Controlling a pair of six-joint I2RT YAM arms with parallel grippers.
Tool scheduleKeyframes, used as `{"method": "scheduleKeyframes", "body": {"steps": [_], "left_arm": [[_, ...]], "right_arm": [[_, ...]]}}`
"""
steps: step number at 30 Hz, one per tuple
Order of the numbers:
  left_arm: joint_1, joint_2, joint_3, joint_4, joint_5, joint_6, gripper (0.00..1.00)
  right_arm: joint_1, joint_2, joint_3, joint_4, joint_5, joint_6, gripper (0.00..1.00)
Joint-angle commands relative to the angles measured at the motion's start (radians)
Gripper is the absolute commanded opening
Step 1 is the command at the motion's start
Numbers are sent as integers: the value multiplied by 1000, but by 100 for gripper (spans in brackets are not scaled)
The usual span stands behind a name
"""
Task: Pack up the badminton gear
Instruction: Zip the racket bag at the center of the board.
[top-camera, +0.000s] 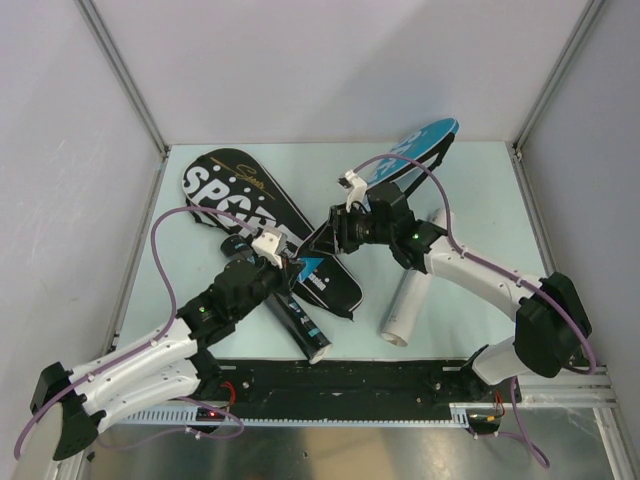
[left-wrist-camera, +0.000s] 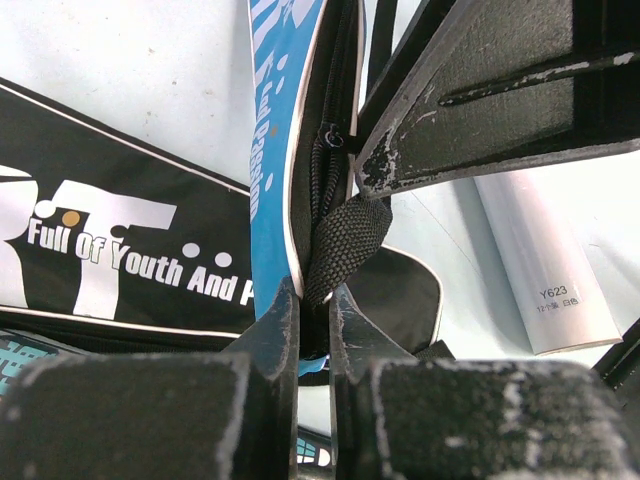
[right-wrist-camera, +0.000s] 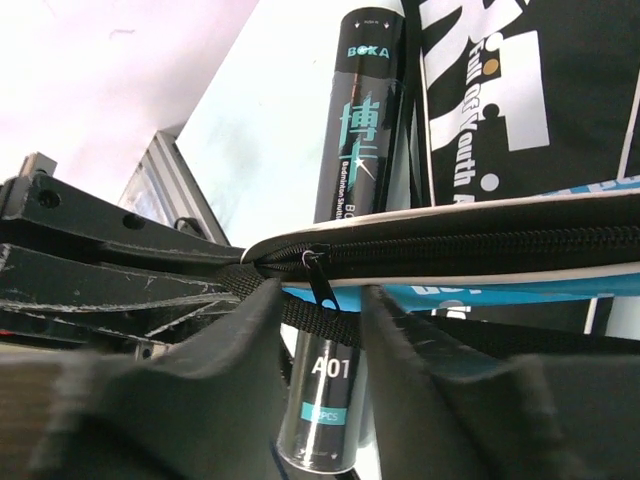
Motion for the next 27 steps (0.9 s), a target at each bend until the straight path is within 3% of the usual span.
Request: {"method": "scheduleKeyframes", "body": {"steps": [1,4,6,20,27], "left_arm": [[6,-10,20,126,14,-23,0],[5,-16,19,126,14,-23,0],[5,-18,18,126,12,-22,0],[6,61,47,164,7,-17,0],[5,106,44,199,9,-11,0]], "right_arm": [[23,0,20,52,22,20,32],[30,-5,21,48,36,10,9],[35,-11,21,46,42,-4,2],[148,-14,23,73,-55,-48,0],[148,-9,29,123,-179,-20,0]]}}
